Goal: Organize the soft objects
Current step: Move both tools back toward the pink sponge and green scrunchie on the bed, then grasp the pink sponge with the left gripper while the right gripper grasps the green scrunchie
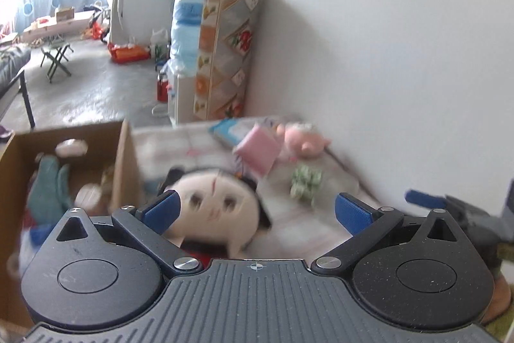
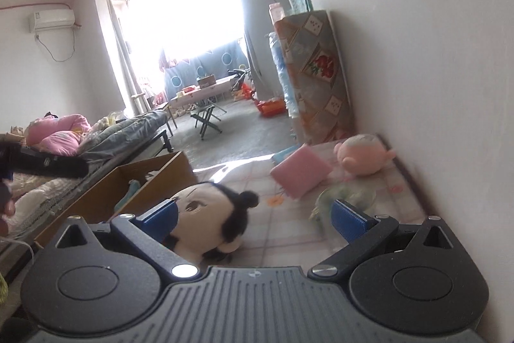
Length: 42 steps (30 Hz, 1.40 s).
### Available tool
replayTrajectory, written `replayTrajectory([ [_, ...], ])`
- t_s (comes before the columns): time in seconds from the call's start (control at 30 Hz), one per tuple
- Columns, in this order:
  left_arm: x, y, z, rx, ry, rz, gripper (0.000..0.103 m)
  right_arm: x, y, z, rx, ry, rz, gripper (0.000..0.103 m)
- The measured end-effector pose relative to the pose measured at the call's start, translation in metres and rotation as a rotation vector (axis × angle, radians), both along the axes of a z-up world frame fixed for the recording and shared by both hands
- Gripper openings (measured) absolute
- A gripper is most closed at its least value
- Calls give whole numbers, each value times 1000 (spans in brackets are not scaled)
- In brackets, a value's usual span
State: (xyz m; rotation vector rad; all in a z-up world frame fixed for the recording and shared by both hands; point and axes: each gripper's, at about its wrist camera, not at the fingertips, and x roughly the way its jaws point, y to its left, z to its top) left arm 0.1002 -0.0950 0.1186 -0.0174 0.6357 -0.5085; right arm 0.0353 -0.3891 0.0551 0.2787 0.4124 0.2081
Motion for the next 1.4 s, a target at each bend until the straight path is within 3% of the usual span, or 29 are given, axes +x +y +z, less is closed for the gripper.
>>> replayTrajectory([
  [0.13,45,-40,7,-2,9,-14,103,25,-23,10,-32,-6,9,103],
  [0.3,127,-99,-12,52,161,-40,103,86,-45,12,-50,72,38,103],
  [0.37,160,-119,-28,76,233,0,103,116,-55,9,-38,128,51,103],
  [0.67,272,-169,-94,141,456,11,103,244,-71,-39,-24,464,140,103],
  [1.0,315,-193,-134,234,533,-27,98,302,-54,-85,-48,717,274,103],
  [1.1,319,-192,-140,241,553,-22,87,311,-44,-93,-81,782,314,103],
  [1.17,323,-193,-144,254,566,-23,71,315,-36,-97,-113,817,327,102],
  [1.33,328,-188,-150,231,596,-12,63,317,-20,-103,-223,849,345,93],
  [1.4,327,-187,-148,222,586,-15,59,315,-16,-105,-263,855,340,82],
])
